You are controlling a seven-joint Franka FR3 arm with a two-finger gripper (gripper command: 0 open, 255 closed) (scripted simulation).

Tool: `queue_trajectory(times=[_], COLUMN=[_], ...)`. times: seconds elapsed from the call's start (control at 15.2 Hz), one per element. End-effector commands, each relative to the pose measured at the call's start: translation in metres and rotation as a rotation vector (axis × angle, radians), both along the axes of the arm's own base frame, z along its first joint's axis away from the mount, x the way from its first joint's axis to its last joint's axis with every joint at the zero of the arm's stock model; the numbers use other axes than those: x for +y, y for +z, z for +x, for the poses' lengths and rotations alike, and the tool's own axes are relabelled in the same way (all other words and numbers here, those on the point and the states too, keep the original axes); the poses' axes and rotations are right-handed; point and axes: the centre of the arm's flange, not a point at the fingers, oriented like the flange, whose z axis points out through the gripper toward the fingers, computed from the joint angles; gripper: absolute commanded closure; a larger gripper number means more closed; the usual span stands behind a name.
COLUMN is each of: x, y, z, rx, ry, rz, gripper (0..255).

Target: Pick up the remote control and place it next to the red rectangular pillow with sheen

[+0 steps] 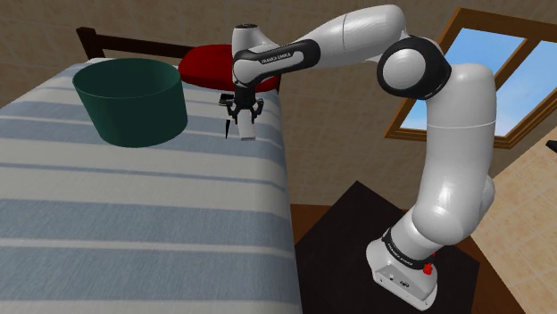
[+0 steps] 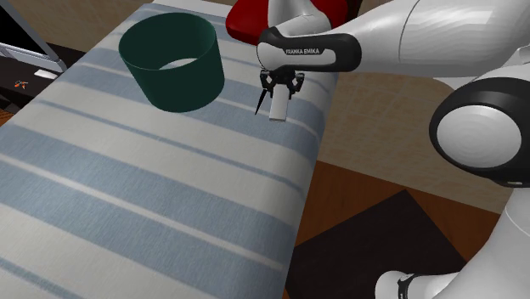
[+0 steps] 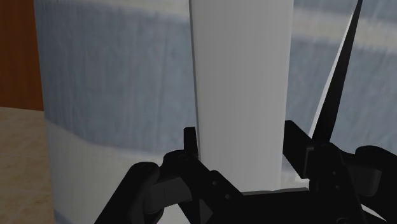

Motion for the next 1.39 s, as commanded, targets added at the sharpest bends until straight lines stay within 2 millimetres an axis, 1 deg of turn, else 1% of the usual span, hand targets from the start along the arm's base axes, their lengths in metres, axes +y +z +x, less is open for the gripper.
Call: queue_trajectory(times=[0.0, 0.26, 0.33, 0.66, 0.86, 0.92, 1.32], x=[0.000, 0.000, 0.000, 0.000, 0.001, 0.001, 0.001], y=[0.000, 0.000, 0.000, 0.000, 0.039, 0.050, 0.050], z=[0.000, 0.000, 0.000, 0.000, 0.000, 0.000, 0.000], rx=[-0.001, -0.001, -0.001, -0.001, -0.001, -0.001, -0.001], ry=[0.000, 0.000, 0.000, 0.000, 0.000, 0.000, 0.000], rz=[0.000, 0.000, 0.000, 0.000, 0.000, 0.000, 0.000], gripper=[255, 255, 0, 0, 0, 0, 0])
